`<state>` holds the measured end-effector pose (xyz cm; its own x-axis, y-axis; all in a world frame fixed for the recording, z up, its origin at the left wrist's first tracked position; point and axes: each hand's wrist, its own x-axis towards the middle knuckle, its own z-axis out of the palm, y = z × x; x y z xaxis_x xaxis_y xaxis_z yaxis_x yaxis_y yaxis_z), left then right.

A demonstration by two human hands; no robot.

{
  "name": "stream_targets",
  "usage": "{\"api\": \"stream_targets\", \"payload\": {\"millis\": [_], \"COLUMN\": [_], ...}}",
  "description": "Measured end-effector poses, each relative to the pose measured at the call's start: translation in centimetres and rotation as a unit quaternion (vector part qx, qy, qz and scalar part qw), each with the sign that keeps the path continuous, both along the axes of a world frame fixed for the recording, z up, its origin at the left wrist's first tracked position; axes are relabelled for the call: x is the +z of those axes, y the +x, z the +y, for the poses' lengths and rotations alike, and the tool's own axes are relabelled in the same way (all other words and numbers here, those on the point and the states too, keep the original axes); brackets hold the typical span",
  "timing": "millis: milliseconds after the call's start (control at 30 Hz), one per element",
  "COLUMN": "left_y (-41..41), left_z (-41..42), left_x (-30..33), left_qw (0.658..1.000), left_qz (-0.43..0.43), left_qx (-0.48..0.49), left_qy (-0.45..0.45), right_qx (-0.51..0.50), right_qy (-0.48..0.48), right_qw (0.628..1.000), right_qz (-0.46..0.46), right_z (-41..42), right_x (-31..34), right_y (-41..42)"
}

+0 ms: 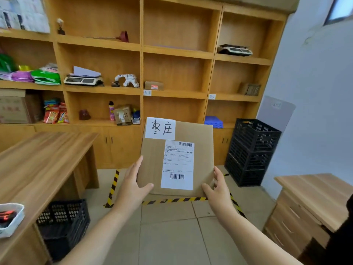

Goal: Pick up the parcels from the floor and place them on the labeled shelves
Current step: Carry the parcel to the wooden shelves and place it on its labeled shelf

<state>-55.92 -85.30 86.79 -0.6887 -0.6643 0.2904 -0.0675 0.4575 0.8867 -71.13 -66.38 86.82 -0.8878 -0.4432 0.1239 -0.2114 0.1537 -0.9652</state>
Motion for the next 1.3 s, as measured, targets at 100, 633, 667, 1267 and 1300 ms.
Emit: {"api": "stream_targets", "payload": {"millis": [100, 633, 667, 1267, 1300], "left_y": [-2.7, -26.6, -28.7, -58.0, -59.8], "left_z": [-1.8, -7.5, -7.9, -17.9, -18.7], "left_x": [-0.3, -0.9, -0.5, -2.1, -2.2], "left_qw": [1.000, 0.994, 0.994, 0.992, 0.991], "left_qz": [-0.004, -0.040, -0.042, -0.052, -0.047], "left_qx": [-0.030, -0.106, -0.105, -0.108, -0.115], "left_qy": [0.003, 0.006, 0.004, 0.040, 0.043], "right_qx": [-0.019, -0.075, -0.074, -0.084, -0.090], "right_qy": [0.007, 0.042, 0.040, 0.050, 0.049], "right_qw": [1.000, 0.996, 0.996, 0.995, 0.995], "right_qz": [0.010, -0.004, -0.005, -0.015, -0.012], "right_z": [-1.3, -5.2, -5.6, -14.8, -15.5], "right_x": [0.0, -2.3, -2.1, -2.4, -2.3], "right_y": [-1.8, -24.1, -26.1, -54.8, -56.3]}}
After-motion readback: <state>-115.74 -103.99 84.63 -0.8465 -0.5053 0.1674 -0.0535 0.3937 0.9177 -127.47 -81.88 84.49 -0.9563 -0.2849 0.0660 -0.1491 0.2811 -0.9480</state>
